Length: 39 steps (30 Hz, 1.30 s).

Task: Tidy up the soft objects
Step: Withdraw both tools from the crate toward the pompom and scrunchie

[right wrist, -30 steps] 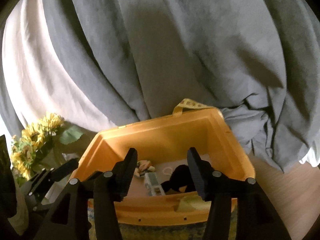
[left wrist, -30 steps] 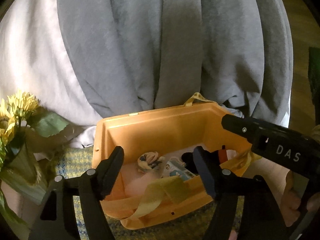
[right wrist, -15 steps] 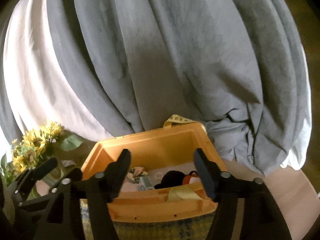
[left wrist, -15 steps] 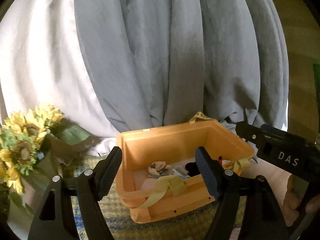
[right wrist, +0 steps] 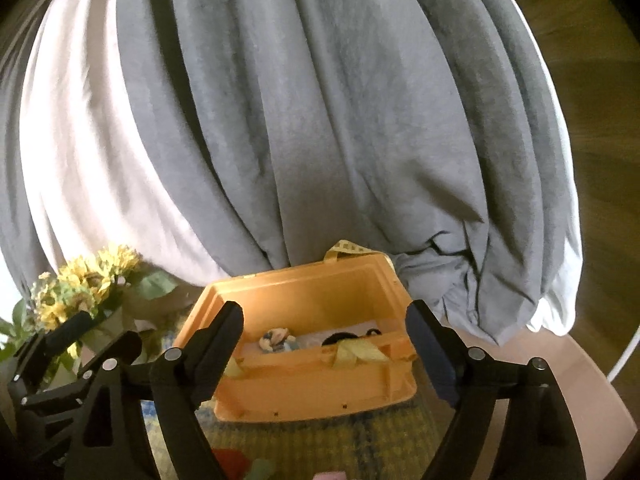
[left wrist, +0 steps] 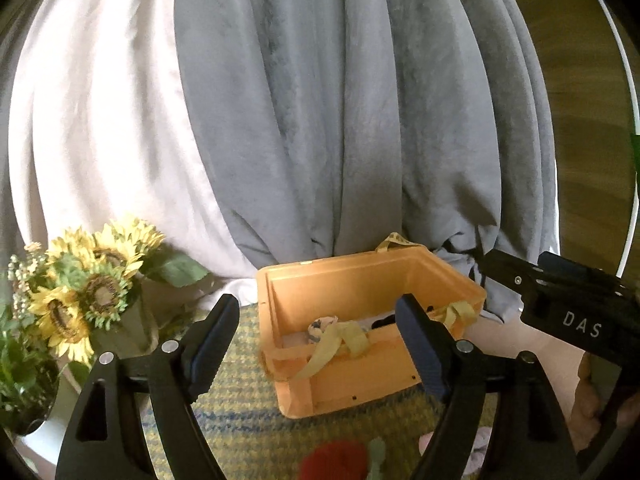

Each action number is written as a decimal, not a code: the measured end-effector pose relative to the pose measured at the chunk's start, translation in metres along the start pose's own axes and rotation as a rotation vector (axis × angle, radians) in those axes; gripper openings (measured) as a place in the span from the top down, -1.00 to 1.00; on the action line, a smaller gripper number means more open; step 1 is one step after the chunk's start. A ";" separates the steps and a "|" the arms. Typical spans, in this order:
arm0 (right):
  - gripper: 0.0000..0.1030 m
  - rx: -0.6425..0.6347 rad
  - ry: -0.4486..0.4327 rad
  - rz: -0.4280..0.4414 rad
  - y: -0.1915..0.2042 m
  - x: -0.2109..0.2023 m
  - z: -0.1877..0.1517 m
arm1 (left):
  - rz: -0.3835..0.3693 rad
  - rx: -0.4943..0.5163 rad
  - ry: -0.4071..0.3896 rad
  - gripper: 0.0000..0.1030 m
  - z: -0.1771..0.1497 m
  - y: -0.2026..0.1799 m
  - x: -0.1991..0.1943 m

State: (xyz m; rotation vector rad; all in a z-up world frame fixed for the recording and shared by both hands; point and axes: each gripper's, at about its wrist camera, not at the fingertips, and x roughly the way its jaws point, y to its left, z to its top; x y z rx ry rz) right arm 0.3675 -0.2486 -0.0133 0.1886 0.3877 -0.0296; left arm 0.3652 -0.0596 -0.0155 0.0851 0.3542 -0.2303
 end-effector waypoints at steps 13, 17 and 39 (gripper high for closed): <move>-0.80 -0.019 0.022 -0.005 0.008 -0.033 -0.022 | 0.015 -0.010 0.048 -0.62 -0.026 0.003 -0.035; -0.80 -0.013 0.044 -0.001 0.007 -0.038 -0.033 | 0.029 0.007 0.073 -0.62 -0.036 0.000 -0.042; -0.80 0.008 0.187 -0.033 -0.002 -0.043 -0.086 | -0.003 0.021 0.200 -0.64 -0.081 -0.008 -0.042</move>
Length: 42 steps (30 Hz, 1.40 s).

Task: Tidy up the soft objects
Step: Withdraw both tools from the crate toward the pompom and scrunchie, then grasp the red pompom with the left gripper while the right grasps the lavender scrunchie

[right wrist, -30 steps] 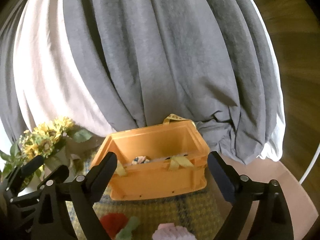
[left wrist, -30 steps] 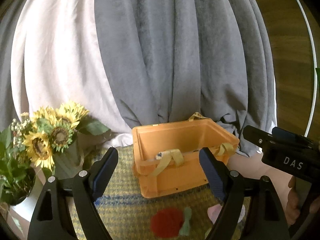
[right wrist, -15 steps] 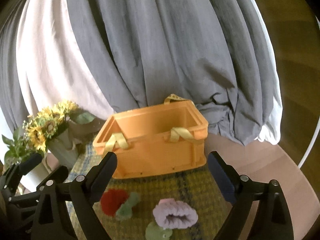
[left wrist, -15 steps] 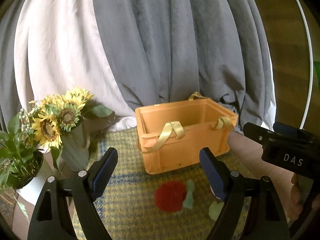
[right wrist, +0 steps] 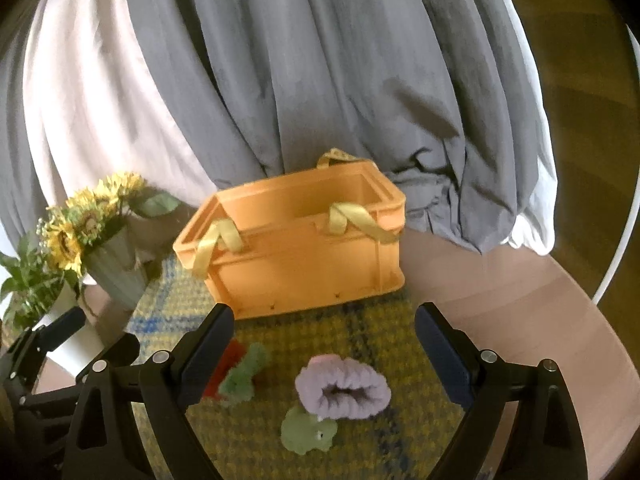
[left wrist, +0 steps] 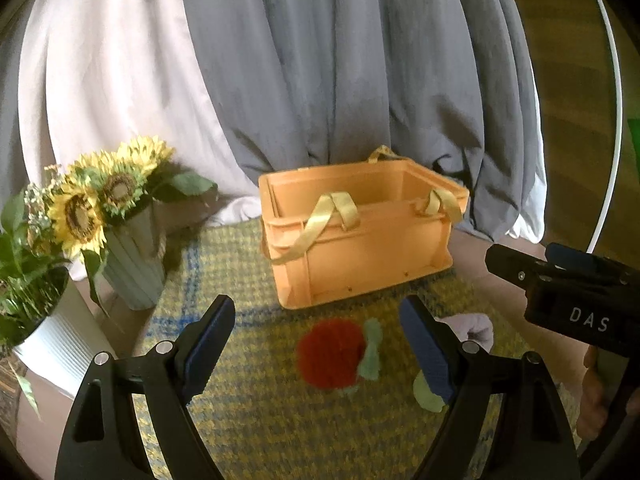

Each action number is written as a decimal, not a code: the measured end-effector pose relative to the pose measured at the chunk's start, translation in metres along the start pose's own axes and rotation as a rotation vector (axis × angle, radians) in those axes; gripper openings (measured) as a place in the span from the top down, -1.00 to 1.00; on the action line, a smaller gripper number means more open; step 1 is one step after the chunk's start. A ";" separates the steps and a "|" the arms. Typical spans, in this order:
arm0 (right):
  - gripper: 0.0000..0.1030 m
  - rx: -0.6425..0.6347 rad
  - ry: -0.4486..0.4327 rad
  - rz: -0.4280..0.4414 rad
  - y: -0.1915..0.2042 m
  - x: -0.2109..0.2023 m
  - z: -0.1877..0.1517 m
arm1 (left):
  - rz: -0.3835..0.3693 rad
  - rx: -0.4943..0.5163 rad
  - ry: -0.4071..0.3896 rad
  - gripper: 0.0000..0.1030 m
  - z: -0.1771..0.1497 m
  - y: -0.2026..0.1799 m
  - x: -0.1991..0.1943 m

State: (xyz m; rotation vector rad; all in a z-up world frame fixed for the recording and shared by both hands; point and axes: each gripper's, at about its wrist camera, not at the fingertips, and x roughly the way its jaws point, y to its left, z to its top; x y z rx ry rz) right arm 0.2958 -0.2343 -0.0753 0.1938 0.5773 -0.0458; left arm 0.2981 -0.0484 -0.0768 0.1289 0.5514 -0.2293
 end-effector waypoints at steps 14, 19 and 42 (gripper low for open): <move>-0.80 0.024 0.124 0.003 -0.006 0.029 -0.027 | -0.036 0.020 0.116 -0.64 -0.024 -0.002 0.035; -0.80 0.028 0.164 -0.007 -0.008 0.042 -0.035 | -0.044 0.029 0.157 -0.64 -0.034 -0.003 0.051; -0.77 0.070 0.300 -0.040 -0.013 0.093 -0.057 | -0.135 0.034 0.282 -0.69 -0.054 -0.010 0.127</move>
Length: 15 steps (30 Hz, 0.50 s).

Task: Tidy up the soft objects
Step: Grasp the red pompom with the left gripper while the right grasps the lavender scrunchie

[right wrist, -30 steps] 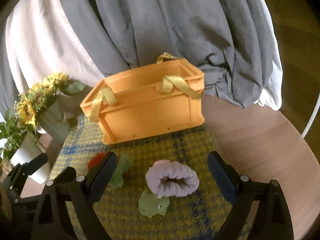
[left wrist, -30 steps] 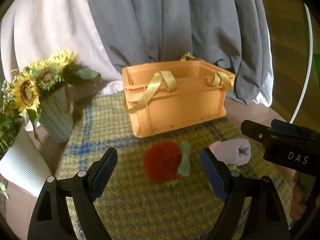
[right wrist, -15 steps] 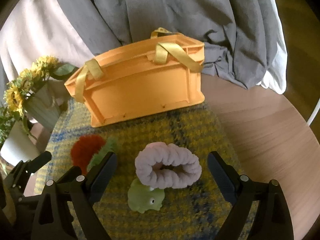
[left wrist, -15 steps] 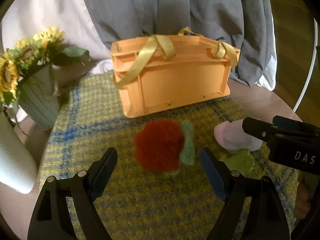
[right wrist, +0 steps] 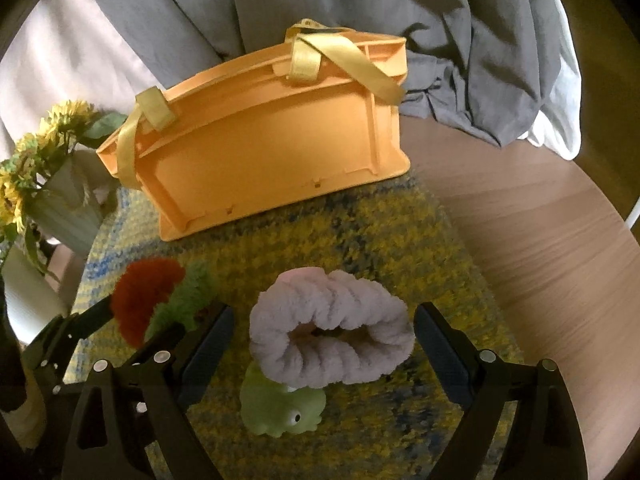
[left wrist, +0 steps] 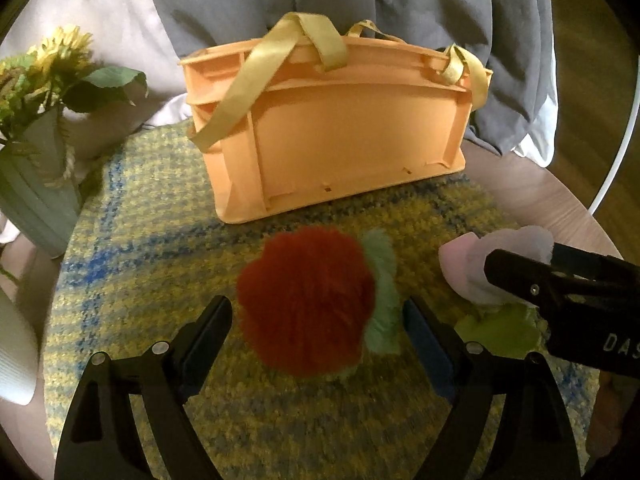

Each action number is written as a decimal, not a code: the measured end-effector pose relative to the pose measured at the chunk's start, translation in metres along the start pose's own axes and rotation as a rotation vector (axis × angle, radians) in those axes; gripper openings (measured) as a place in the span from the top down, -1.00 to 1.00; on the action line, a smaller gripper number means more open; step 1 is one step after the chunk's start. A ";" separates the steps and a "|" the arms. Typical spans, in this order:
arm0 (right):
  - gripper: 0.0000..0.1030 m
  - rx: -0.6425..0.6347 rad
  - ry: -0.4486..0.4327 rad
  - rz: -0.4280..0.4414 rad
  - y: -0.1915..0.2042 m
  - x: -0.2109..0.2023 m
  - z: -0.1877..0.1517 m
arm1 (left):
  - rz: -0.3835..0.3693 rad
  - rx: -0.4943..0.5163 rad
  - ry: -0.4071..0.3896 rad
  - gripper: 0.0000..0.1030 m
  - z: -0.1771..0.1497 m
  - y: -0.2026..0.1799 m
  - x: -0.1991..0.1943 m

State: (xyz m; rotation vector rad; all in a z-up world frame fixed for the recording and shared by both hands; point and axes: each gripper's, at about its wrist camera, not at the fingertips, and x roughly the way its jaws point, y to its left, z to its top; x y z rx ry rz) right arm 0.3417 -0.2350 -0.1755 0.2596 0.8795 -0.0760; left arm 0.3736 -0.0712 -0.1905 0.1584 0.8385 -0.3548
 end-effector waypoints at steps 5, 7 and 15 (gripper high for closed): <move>-0.68 0.010 0.005 -0.017 -0.001 0.007 0.002 | -0.018 0.010 0.011 -0.69 0.003 0.001 0.012; -0.63 0.012 0.006 -0.026 -0.002 0.009 0.002 | -0.020 0.011 0.014 -0.66 0.004 0.001 0.016; -0.31 0.008 0.001 -0.049 -0.005 0.011 0.001 | -0.029 0.017 0.028 -0.09 0.005 0.000 0.024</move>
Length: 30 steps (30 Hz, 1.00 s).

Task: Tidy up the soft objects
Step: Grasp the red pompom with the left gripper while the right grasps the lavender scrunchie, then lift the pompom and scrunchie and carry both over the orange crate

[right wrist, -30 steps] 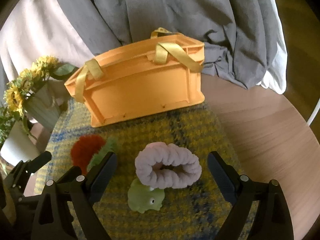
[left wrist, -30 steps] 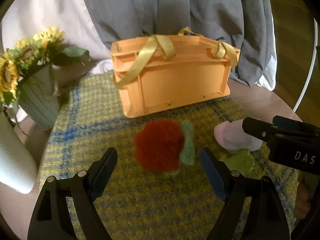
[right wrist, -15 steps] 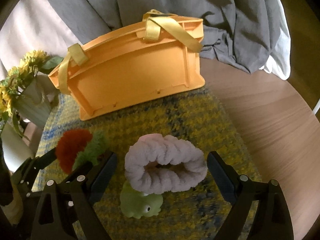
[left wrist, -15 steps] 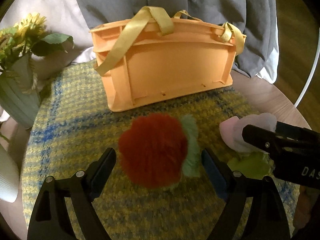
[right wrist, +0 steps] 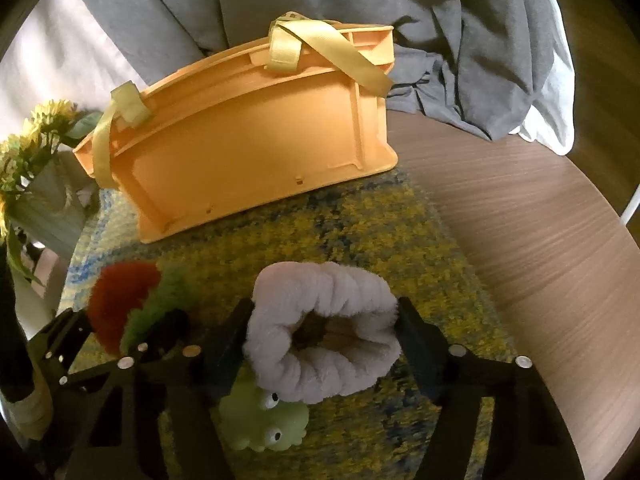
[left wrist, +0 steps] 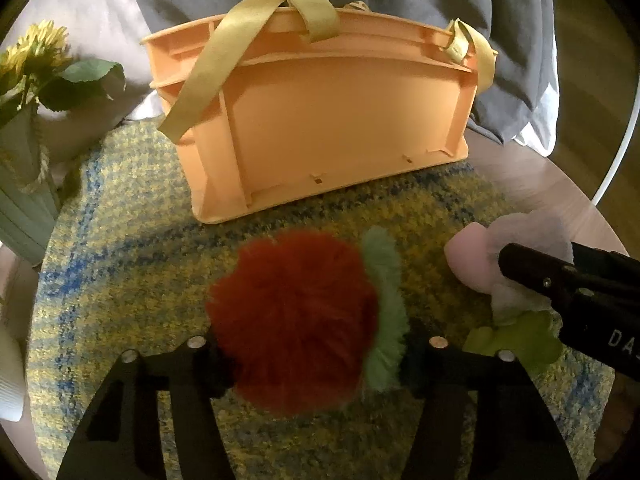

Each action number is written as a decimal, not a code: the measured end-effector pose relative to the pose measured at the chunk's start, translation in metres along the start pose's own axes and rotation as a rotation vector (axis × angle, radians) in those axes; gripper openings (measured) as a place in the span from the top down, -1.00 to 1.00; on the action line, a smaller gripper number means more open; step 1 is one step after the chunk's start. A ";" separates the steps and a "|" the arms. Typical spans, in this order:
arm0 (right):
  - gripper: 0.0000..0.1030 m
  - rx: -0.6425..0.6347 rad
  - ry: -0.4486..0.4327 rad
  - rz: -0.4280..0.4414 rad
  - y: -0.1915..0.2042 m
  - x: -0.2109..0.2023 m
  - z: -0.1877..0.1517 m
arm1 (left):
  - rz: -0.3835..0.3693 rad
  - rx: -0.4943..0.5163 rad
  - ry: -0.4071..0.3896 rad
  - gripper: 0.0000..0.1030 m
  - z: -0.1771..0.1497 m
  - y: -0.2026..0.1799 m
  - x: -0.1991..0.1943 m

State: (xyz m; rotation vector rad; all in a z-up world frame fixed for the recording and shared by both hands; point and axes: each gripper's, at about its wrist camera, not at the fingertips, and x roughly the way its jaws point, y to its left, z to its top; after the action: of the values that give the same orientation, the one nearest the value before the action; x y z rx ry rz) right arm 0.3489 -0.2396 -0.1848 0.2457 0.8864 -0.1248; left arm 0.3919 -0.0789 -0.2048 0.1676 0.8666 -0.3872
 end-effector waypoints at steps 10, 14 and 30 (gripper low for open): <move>0.55 -0.048 -0.030 -0.004 -0.001 -0.006 -0.003 | 0.014 -0.007 -0.033 0.12 -0.002 -0.004 -0.011; 0.58 -0.042 -0.036 0.009 -0.003 -0.013 -0.003 | 0.013 -0.011 -0.056 0.15 -0.001 -0.007 -0.022; 0.58 -0.068 -0.128 0.052 0.000 -0.059 0.006 | 0.018 -0.032 -0.183 0.21 0.008 -0.014 -0.076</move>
State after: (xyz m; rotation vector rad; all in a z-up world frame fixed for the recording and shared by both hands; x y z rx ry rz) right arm 0.3168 -0.2409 -0.1352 0.1946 0.7549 -0.0607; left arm 0.3477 -0.0737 -0.1412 0.1086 0.6901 -0.3658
